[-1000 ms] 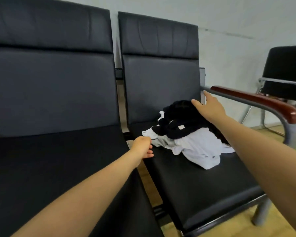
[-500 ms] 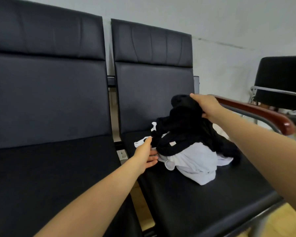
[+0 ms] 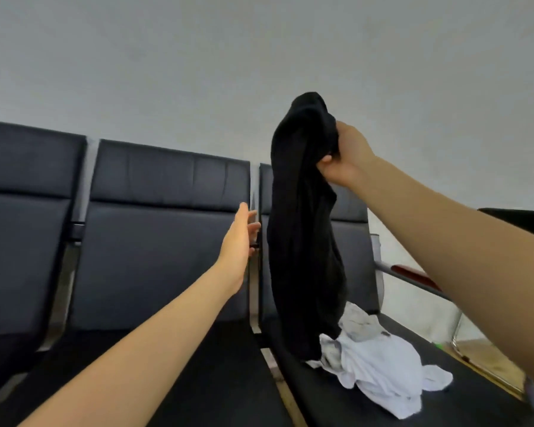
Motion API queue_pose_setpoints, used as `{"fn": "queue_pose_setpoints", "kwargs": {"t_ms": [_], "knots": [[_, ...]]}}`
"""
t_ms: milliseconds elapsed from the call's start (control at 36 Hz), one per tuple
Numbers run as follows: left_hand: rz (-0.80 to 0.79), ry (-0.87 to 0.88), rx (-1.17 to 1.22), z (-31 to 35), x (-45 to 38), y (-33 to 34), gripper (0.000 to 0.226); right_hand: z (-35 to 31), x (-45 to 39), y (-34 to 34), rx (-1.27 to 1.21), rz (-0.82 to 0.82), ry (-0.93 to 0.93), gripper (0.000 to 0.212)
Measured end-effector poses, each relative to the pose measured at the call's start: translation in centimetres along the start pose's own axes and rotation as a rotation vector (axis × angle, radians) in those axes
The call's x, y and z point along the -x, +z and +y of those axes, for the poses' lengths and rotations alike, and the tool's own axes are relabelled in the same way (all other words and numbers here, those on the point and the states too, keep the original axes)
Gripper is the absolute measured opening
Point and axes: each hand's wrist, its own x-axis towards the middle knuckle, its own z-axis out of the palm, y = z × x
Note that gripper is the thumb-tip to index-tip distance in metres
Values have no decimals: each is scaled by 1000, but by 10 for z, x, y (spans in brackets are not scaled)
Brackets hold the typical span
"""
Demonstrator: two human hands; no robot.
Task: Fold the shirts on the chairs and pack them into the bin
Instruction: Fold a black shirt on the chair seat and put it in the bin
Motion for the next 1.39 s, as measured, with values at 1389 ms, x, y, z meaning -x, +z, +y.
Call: {"fn": "queue_pose_setpoints", "kwargs": {"t_ms": [1389], "knots": [[-264,-655,-1596,-106,114,-305,42,397,161,-51,1491,-770,-311,68]]}}
